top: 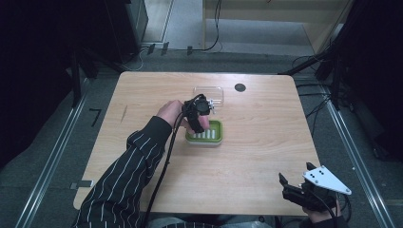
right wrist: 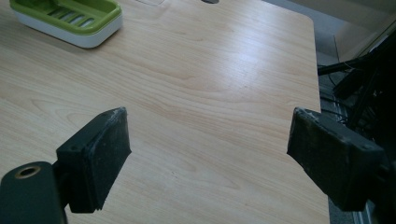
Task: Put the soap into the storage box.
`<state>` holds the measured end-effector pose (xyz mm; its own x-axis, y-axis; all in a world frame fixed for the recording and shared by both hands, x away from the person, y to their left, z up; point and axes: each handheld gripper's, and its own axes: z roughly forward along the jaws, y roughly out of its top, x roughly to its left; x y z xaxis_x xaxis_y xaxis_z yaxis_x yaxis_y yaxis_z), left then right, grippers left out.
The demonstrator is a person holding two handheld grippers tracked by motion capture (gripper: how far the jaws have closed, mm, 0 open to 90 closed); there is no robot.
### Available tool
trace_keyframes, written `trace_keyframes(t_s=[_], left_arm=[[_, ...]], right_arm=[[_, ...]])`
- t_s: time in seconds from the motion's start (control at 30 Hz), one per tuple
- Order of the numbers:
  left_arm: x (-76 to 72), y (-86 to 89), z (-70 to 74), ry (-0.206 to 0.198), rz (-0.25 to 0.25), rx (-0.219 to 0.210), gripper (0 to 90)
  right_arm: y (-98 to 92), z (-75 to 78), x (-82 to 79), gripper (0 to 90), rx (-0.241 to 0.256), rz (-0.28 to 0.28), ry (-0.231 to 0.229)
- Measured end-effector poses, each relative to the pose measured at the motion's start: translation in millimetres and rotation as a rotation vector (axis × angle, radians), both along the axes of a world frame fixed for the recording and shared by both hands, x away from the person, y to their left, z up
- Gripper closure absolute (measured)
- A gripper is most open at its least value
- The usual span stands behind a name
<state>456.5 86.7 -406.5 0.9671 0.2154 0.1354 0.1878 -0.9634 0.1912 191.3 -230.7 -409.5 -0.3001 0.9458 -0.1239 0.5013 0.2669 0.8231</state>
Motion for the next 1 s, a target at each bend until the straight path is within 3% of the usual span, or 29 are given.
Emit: trace_keyframes(t_s=[0.53,1.0], left_arm=[[0.6,-12.8,-13.9,0.003,-0.022,0.037,39.0],[1.0,-16.3,-17.0,-0.013,-0.018,0.031,39.0]], right_arm=[[0.3,0.0,0.5,13.5,-0.001,0.002,0.003],[1.1,-0.1,1.4,13.5,0.002,0.002,0.005]])
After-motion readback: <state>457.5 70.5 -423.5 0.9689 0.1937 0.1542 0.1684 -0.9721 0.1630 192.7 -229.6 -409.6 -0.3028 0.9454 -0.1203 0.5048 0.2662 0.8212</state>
